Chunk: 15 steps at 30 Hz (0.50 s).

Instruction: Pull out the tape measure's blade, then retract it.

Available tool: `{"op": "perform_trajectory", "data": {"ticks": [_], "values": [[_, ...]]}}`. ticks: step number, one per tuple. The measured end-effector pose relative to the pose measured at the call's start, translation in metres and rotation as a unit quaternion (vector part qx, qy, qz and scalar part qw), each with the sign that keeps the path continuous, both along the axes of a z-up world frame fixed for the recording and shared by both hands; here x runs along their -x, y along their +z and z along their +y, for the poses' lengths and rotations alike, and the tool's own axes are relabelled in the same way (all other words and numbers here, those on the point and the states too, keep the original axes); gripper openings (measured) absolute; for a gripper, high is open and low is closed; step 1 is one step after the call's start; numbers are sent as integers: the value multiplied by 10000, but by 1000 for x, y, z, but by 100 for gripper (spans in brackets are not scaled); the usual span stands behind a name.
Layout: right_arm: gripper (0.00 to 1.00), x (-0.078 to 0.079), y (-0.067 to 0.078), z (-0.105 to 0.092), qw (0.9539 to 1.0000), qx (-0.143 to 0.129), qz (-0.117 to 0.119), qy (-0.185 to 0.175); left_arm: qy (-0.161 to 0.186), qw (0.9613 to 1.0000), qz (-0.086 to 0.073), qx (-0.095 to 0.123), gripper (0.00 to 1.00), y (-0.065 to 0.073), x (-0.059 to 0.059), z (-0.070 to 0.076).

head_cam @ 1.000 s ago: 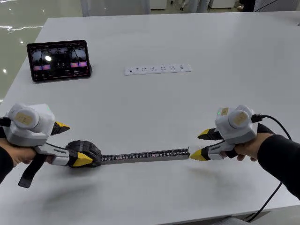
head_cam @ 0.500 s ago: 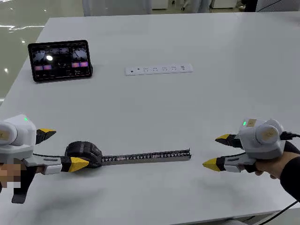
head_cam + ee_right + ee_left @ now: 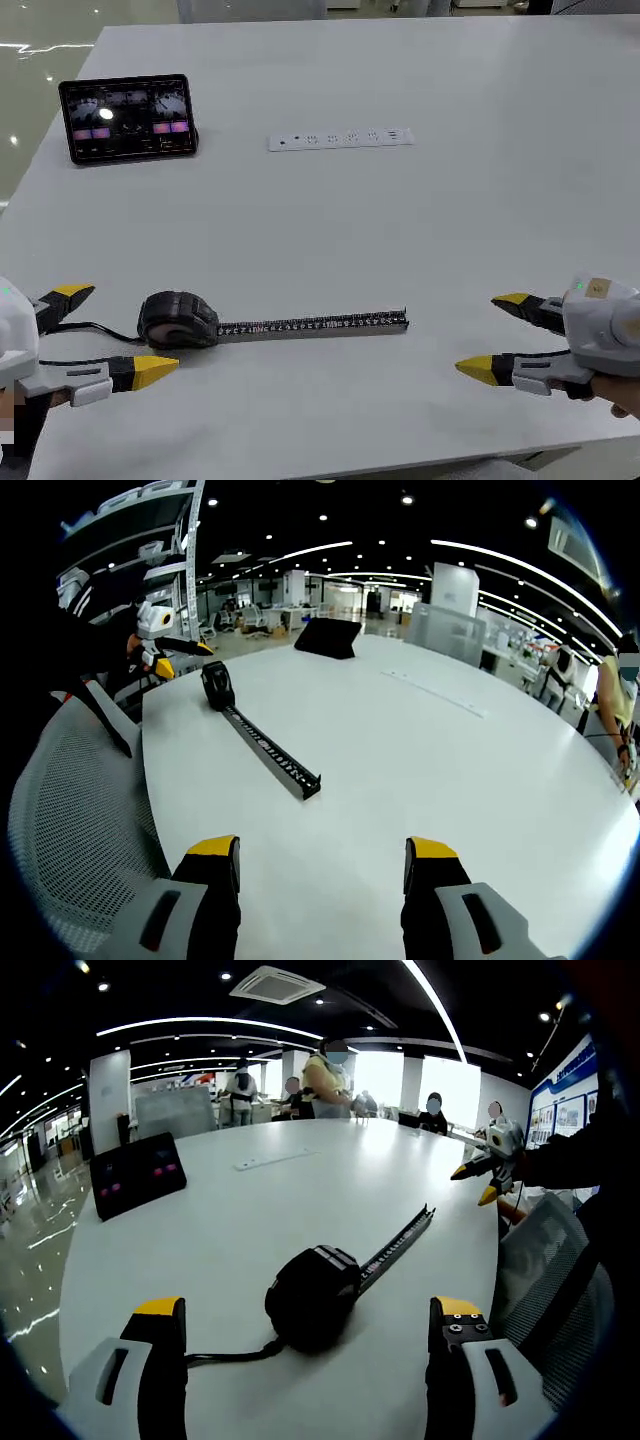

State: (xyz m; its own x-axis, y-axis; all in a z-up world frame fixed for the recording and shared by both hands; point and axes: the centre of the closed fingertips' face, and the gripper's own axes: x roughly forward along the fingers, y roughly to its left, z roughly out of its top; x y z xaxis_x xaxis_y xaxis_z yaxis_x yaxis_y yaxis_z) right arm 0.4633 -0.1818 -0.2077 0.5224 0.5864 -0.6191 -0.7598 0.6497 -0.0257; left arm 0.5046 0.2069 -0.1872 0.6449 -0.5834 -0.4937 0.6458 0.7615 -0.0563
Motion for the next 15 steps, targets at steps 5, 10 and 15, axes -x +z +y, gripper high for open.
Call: {"op": "perform_trajectory", "data": {"ticks": [5, 10, 15], "values": [[69, 5, 4, -2, 9996, -165, -95, -218, 257, 9996, -41, 99, 99, -1, 7, 11], [80, 17, -10, -7, 9985, -292, -2, -461, 359, 9994, 8, 27, 99, -9, 17, 15], [89, 26, -14, -19, 9976, -307, 28, -613, 459, 9989, 77, 81, 99, -13, 23, 19]]}}
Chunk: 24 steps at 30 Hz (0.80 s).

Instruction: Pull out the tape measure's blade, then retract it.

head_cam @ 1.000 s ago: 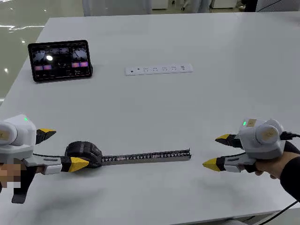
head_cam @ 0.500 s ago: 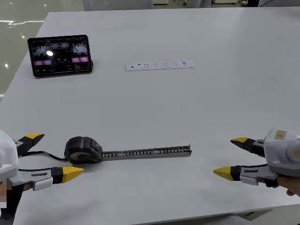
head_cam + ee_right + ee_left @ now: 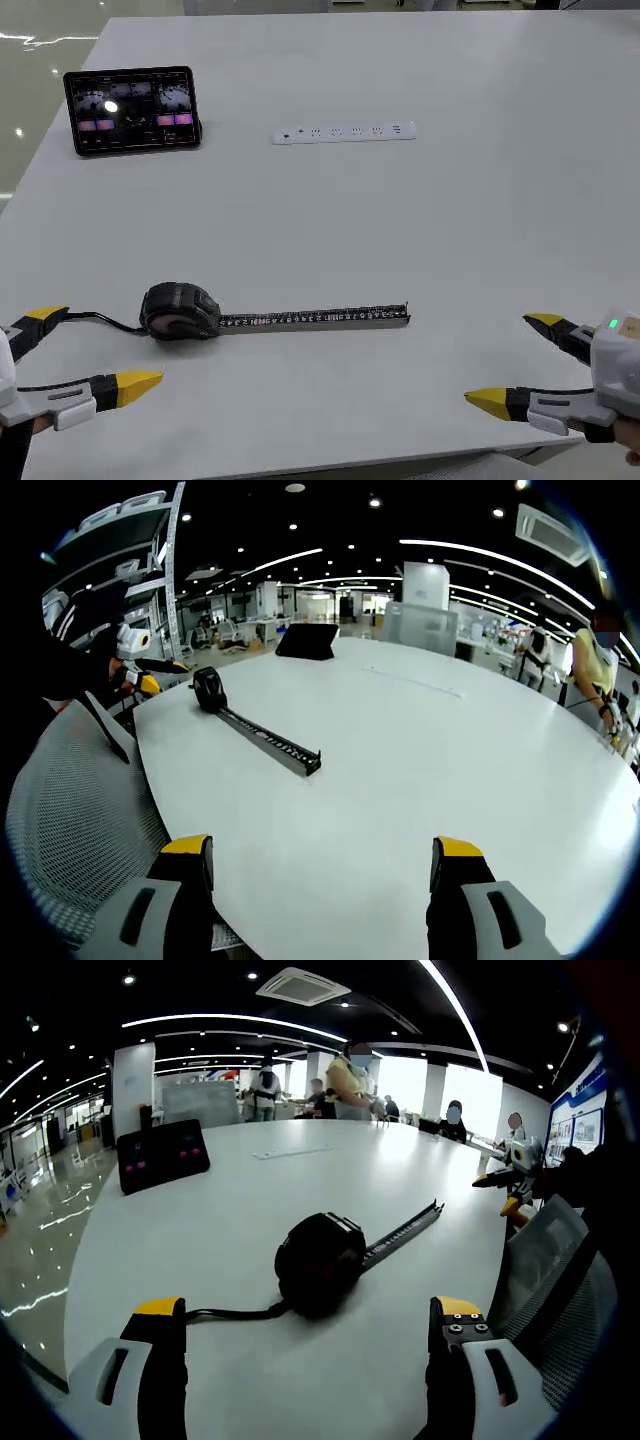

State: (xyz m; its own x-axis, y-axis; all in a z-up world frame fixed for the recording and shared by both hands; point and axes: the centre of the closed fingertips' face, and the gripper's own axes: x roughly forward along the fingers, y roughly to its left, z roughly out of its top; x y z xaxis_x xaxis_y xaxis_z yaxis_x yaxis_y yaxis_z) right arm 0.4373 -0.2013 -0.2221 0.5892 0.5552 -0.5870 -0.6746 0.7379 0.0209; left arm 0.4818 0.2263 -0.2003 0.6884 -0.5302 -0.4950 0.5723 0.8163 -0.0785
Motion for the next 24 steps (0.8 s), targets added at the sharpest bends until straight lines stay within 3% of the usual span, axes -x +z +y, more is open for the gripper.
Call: {"op": "perform_trajectory", "data": {"ticks": [4, 16, 24], "values": [[99, 7, 3, -5, 10000, -61, 3, -64, 114, 9999, 76, 85, 99, -1, 4, 4], [99, 14, 14, -7, 10000, 45, -47, -26, 108, 9998, 151, 36, 99, -3, 11, 5], [99, 11, 20, -5, 10000, 18, -81, 54, 2, 9999, 98, 74, 99, 7, 12, -2]]}}
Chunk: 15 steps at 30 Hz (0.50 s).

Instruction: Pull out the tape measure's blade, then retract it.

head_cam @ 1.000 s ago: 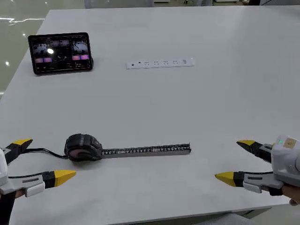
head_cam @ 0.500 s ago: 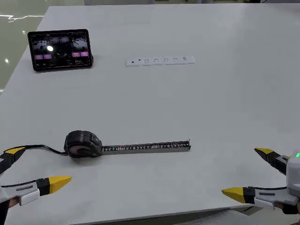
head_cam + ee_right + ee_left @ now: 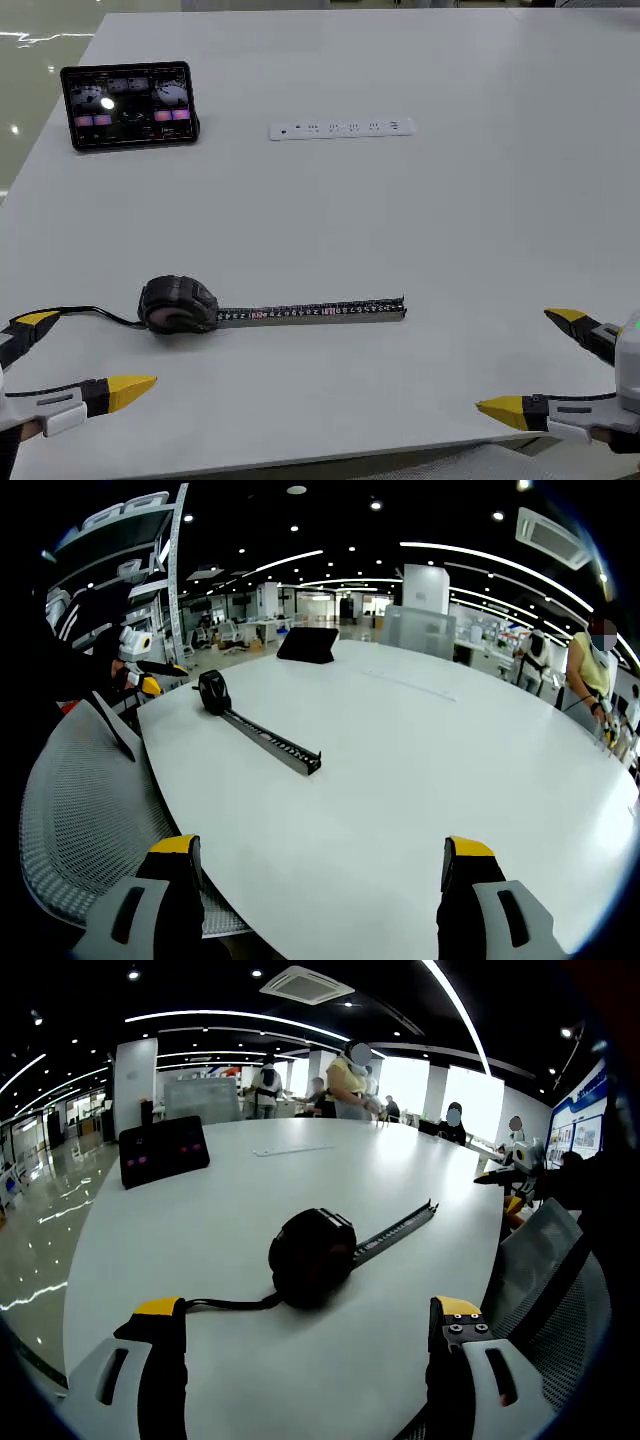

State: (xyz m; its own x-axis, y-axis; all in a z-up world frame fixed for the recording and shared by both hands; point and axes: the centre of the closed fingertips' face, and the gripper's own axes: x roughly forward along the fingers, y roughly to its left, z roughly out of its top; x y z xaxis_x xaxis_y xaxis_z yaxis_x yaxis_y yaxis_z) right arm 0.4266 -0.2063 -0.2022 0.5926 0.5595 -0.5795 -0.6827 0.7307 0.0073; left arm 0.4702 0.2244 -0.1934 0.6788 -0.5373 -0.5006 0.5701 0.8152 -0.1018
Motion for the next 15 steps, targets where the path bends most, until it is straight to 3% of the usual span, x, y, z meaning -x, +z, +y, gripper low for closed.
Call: {"op": "perform_trajectory", "data": {"ticks": [10, 13, 15], "values": [[99, -6, 1, -1, 9999, 127, 13, 67, 25, 10000, 21, -35, 99, 3, -7, -5], [99, -11, 2, -2, 9995, 290, 24, 117, 85, 9997, 214, -61, 99, 2, -11, -9], [99, -15, 6, 0, 9995, 269, 13, 175, 56, 9997, 217, 53, 99, 8, -13, -17]]}}
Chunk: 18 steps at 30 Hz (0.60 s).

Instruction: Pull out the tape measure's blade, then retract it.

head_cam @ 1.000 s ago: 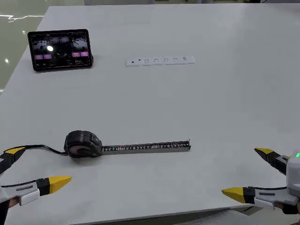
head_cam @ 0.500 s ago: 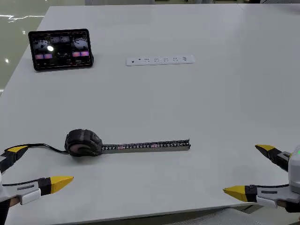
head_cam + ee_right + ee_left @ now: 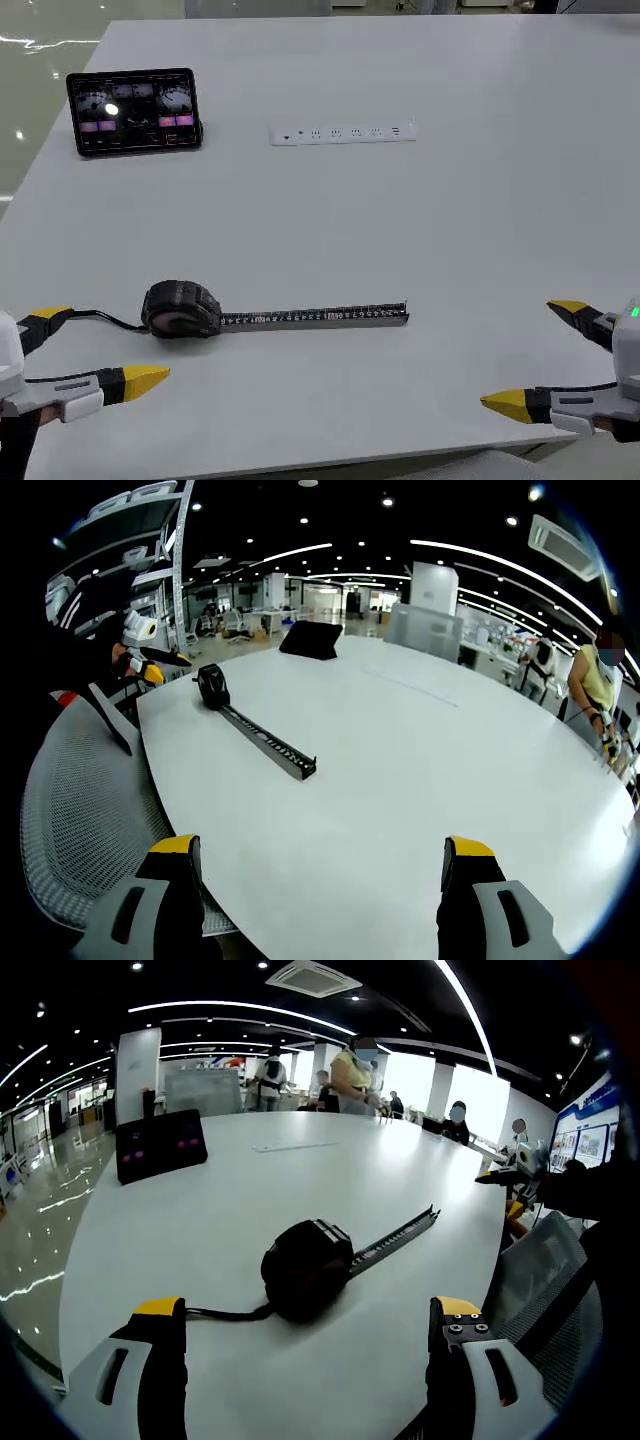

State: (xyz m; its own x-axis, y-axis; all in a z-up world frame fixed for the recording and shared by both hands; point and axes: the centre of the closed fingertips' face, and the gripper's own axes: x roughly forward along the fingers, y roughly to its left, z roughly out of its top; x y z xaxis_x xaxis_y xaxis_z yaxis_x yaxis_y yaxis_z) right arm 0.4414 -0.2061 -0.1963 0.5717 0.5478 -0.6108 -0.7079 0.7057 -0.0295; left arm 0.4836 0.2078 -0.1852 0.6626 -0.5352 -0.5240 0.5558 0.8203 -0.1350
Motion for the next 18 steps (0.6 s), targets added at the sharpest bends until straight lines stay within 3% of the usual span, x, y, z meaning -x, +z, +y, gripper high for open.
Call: {"op": "perform_trajectory", "data": {"ticks": [2, 9, 15, 18], "values": [[99, -4, 2, 1, 9999, 78, -24, 77, 83, 9999, -15, 75, 99, 5, -5, -6], [99, -12, 5, 10, 9989, 268, 57, 390, 77, 9998, -165, -83, 99, 14, -15, -24], [99, -18, 9, 22, 9962, 476, 122, 725, 502, 9986, -69, -142, 99, 12, -28, -30], [99, -23, 10, 25, 9942, 603, 106, 888, 724, 9973, -61, -48, 99, 11, -34, -35]]}}
